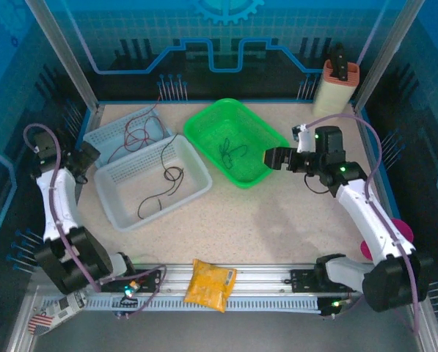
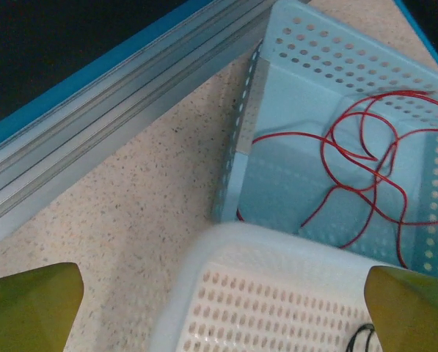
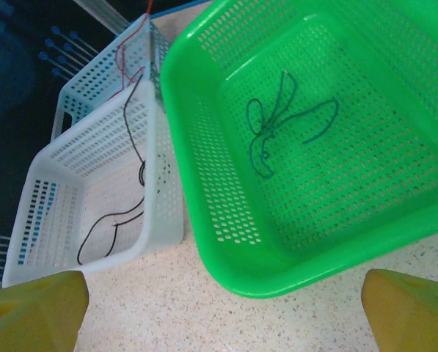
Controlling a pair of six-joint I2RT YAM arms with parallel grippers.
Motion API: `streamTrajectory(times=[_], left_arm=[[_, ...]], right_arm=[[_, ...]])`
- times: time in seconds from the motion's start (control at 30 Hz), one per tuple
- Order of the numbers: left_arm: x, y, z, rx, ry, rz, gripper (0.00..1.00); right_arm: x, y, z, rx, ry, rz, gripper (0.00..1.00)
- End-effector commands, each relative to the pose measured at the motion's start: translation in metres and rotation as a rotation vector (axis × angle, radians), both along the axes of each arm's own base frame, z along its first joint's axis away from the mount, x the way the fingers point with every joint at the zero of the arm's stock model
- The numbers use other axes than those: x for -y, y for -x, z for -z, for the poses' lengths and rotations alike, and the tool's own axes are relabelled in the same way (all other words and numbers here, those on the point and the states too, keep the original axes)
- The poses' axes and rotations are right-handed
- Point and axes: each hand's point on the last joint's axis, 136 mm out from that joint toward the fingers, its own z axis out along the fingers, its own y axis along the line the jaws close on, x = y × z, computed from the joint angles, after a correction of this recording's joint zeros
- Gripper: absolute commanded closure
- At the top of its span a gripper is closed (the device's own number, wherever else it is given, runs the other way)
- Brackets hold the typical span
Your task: Untangle the cables
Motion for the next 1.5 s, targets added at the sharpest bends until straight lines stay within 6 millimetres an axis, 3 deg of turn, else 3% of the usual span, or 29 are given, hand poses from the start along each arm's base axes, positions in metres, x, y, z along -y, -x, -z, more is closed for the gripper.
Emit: streamTrajectory(times=[0.0,0.2,0.3,0.43,0.57,0.7,1.0,1.17,1.27,1.33,1.4,1.47], left_arm=[[-0.023,-0.030,-0.007,0.057,0.016,-0.041,0.01],[-0.045,-0.065,0.020,0.027,0.045,-0.016,0.01],[-0.041,-0.082,0.040,0.018,0.104,0.046,0.03],[-0.041,-0.089,0.068,-0.030,0.134,0.079,0.05],[-0.031,-0.104,0.081,-0.029,0.162,0.159,0.07],[-0.015,-0.121,0.086,0.005,0.223,0.229,0.08],[0.047,-0.180,0.076,0.083,0.243,0.411,0.09],[0.060,-0.205,0.067,0.127,0.240,0.435,0.10],[0.045,-0.199,0.052,0.099,0.165,0.392,0.10],[0.029,-0.181,0.036,0.078,0.132,0.340,0.09],[0.006,-0.152,0.020,0.064,0.104,0.254,0.08],[-0.014,-0.106,-0.001,0.043,0.063,0.147,0.07]], right_arm=[[-0.004,-0.017,-0.015,0.017,-0.053,0.048,0.04],[0.000,-0.021,-0.016,0.032,-0.036,0.066,0.02],[0.003,-0.021,-0.012,0.022,-0.037,0.073,0.02],[0.003,-0.021,-0.010,0.015,-0.055,0.072,0.02],[0.004,-0.022,-0.009,0.015,-0.060,0.069,0.01],[0.006,-0.023,-0.009,0.010,-0.065,0.072,0.01],[0.011,-0.022,-0.012,0.015,-0.074,0.088,0.01],[0.017,-0.018,-0.015,0.023,-0.063,0.098,0.00],[0.020,-0.015,-0.015,0.024,-0.056,0.099,0.00],[0.023,-0.013,-0.015,0.026,-0.051,0.102,0.00],[0.025,-0.012,-0.014,0.028,-0.047,0.104,0.00],[0.026,-0.012,-0.014,0.027,-0.048,0.105,0.00]])
